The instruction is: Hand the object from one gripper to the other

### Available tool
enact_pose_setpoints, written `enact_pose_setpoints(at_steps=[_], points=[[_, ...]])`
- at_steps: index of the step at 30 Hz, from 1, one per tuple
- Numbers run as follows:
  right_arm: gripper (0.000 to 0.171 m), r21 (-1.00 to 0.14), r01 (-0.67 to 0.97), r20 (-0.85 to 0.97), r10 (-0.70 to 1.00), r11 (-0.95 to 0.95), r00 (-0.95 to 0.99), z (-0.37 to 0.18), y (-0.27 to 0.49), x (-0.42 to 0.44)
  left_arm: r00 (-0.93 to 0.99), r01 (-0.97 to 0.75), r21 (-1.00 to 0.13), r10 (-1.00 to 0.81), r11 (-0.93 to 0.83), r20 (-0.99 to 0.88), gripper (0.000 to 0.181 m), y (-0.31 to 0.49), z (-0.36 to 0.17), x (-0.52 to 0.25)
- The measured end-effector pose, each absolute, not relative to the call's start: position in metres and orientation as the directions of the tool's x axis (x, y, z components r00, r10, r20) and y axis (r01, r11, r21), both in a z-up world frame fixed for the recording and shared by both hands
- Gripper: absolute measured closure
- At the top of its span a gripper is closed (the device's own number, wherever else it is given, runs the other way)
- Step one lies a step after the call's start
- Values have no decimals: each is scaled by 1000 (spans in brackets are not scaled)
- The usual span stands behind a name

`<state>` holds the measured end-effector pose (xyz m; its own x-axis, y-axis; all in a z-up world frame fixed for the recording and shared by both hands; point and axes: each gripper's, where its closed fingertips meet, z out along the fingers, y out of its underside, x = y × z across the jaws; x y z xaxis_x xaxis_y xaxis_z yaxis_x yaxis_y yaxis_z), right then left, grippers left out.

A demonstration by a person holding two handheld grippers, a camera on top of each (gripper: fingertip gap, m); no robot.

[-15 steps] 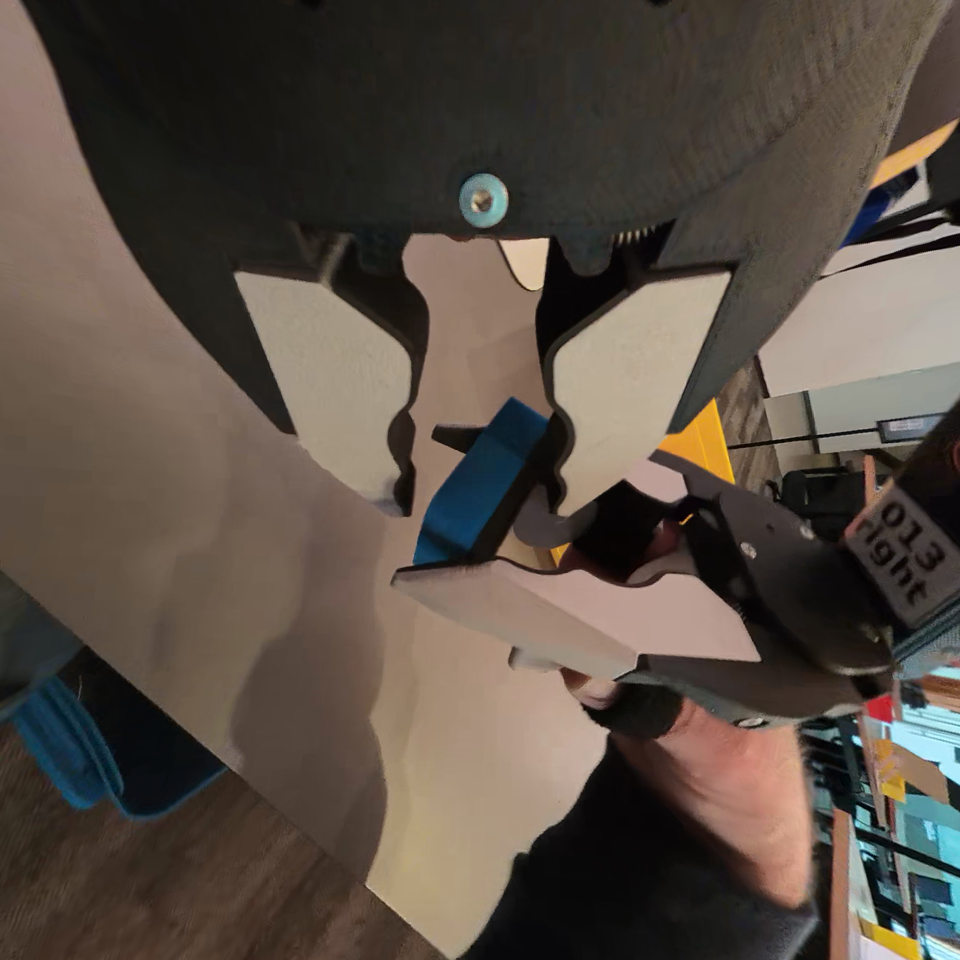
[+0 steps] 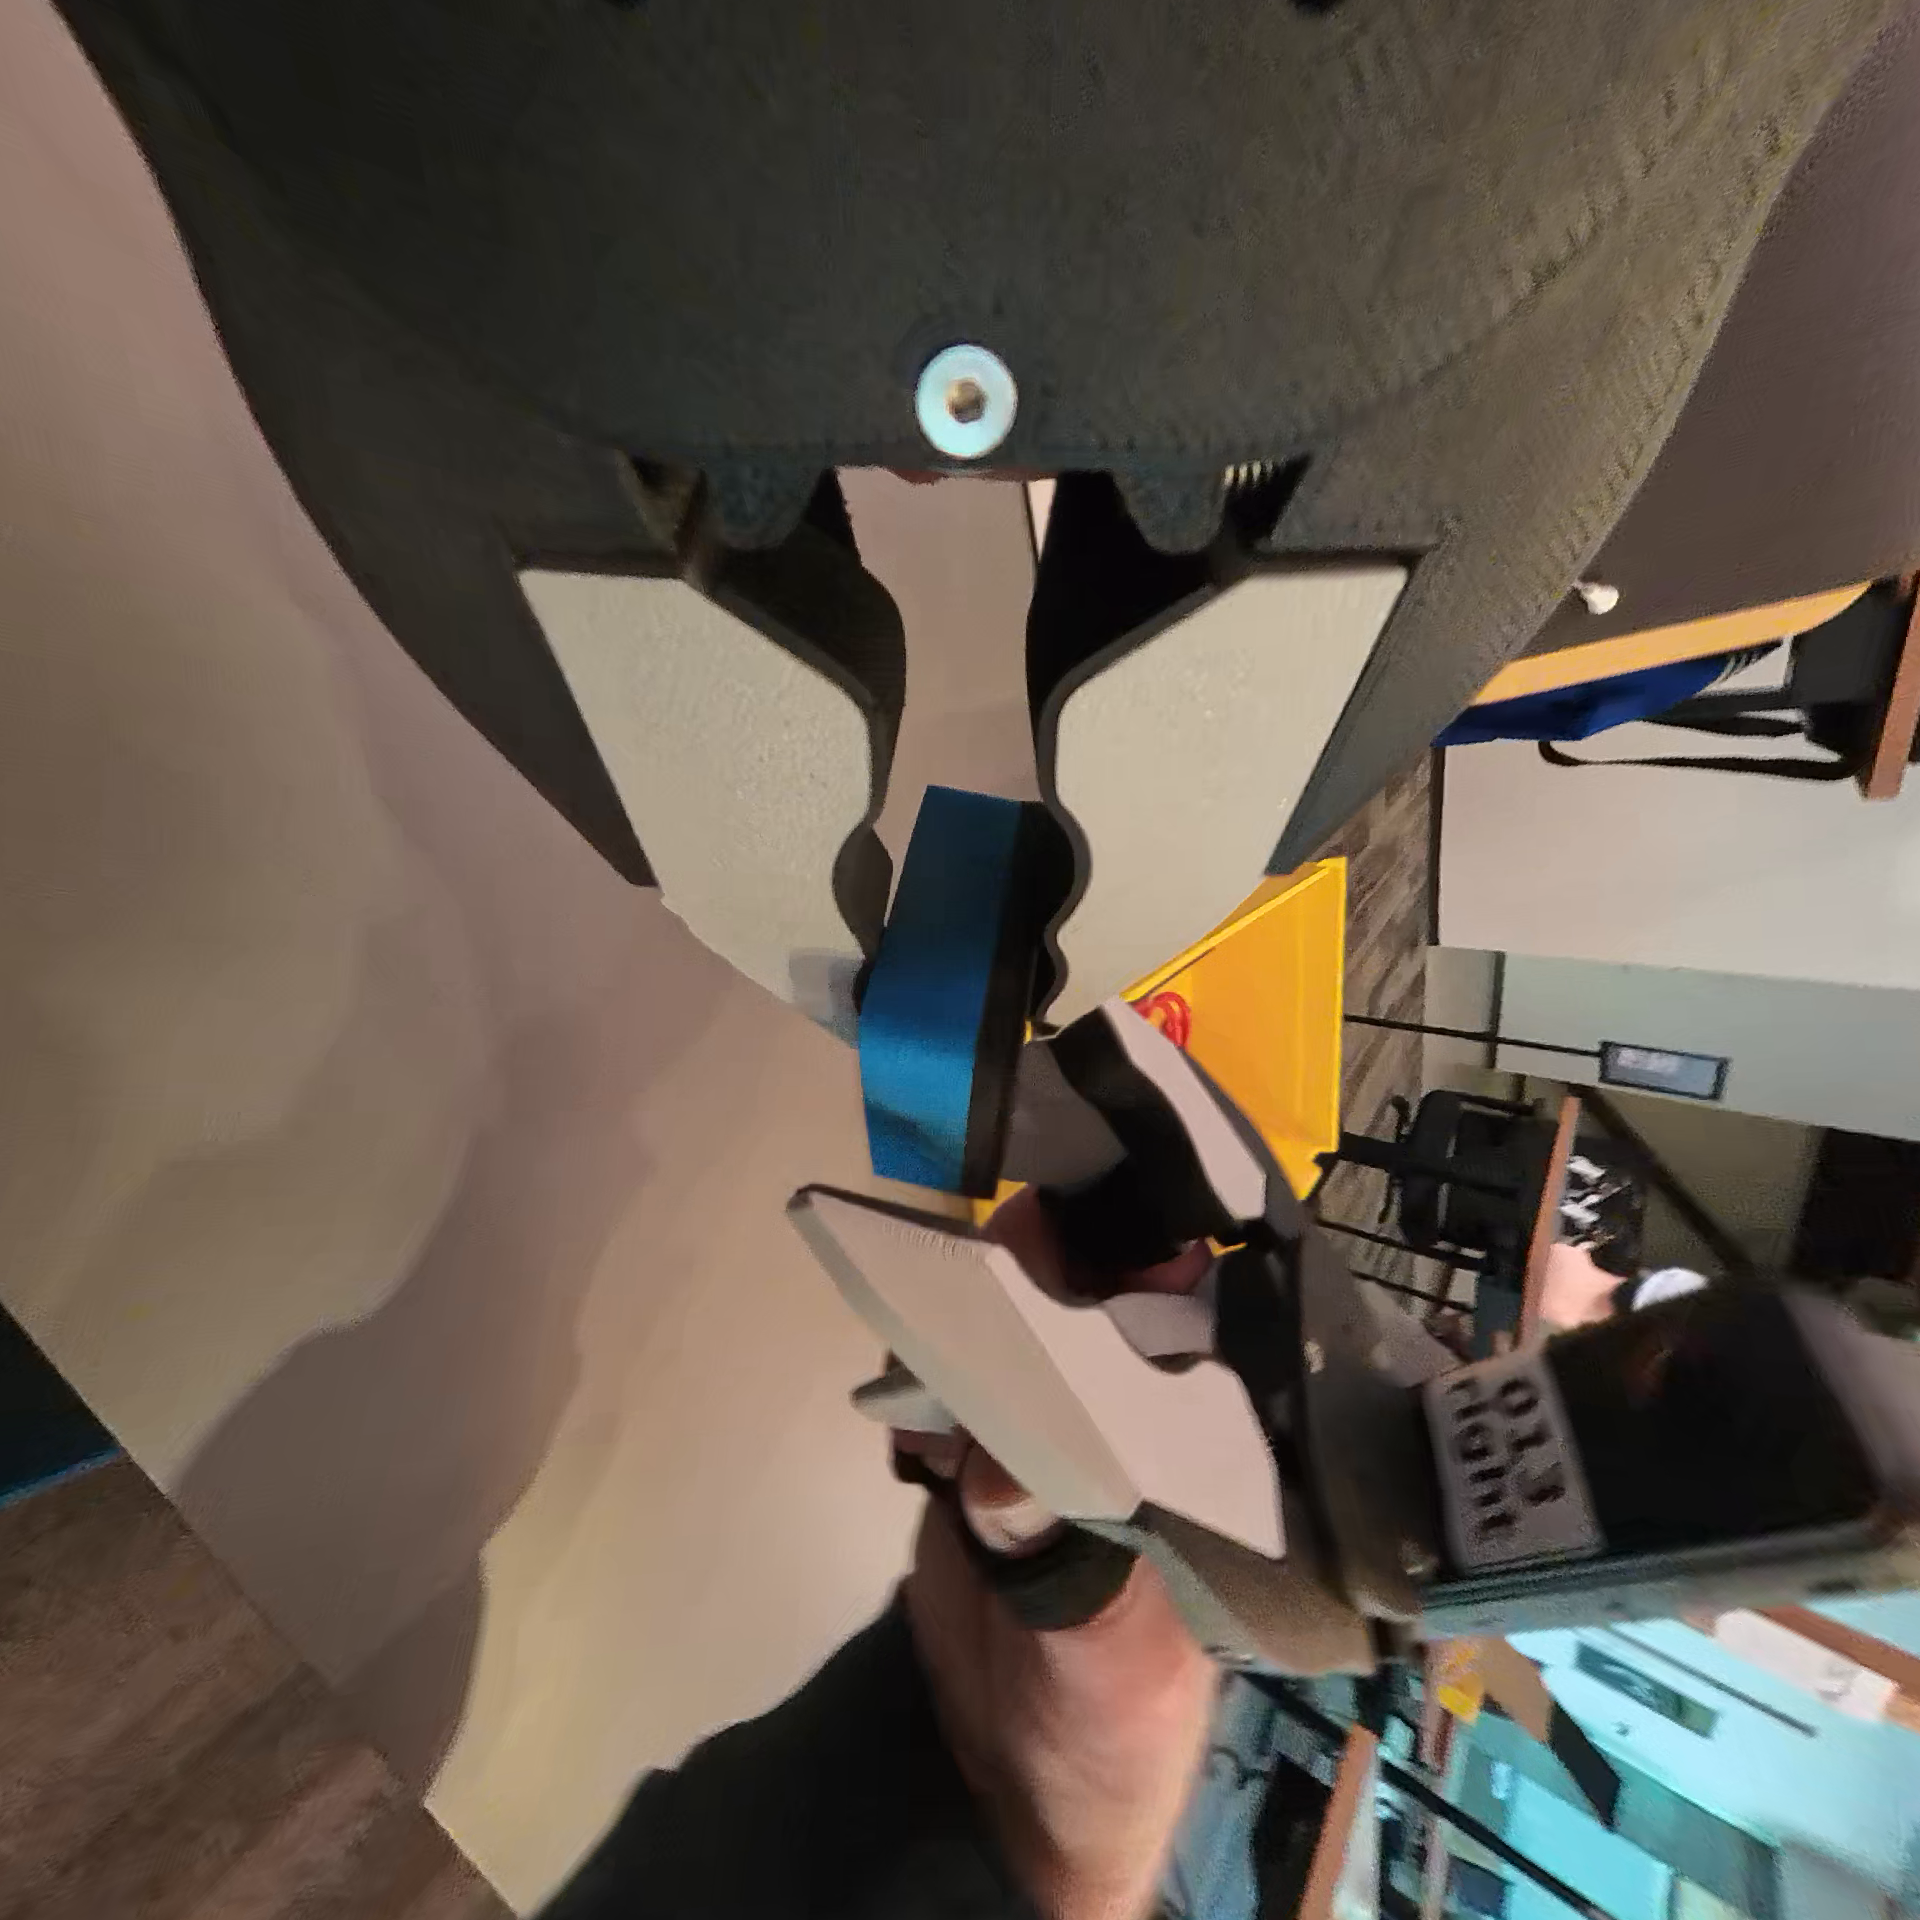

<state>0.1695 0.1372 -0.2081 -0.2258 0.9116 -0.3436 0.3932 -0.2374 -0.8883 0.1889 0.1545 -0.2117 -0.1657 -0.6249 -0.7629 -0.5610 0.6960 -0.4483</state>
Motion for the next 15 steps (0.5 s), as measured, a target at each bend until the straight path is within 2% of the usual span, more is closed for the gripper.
enact_pose_setpoints(at_steps=[3, 8, 11, 15], points=[[97, -914, 272, -360, 910, -300, -208, -198, 141, 169, -68, -548, -491, -622, 677, -780, 158, 160, -200, 189], [95, -911, 32, -411, 896, -412, -168, -182, 154, 163, 37, -568, -460, -537, 683, -843, 158, 169, -193, 190], [90, -901, 2, -429, 890, -434, -157, -187, 152, 155, 74, -581, -444, -499, 683, -864, 157, 169, -194, 193], [99, -898, -47, -426, 892, -437, -150, -186, 151, 148, 115, -589, -430, -455, 685, -883, 157, 170, -193, 194]])
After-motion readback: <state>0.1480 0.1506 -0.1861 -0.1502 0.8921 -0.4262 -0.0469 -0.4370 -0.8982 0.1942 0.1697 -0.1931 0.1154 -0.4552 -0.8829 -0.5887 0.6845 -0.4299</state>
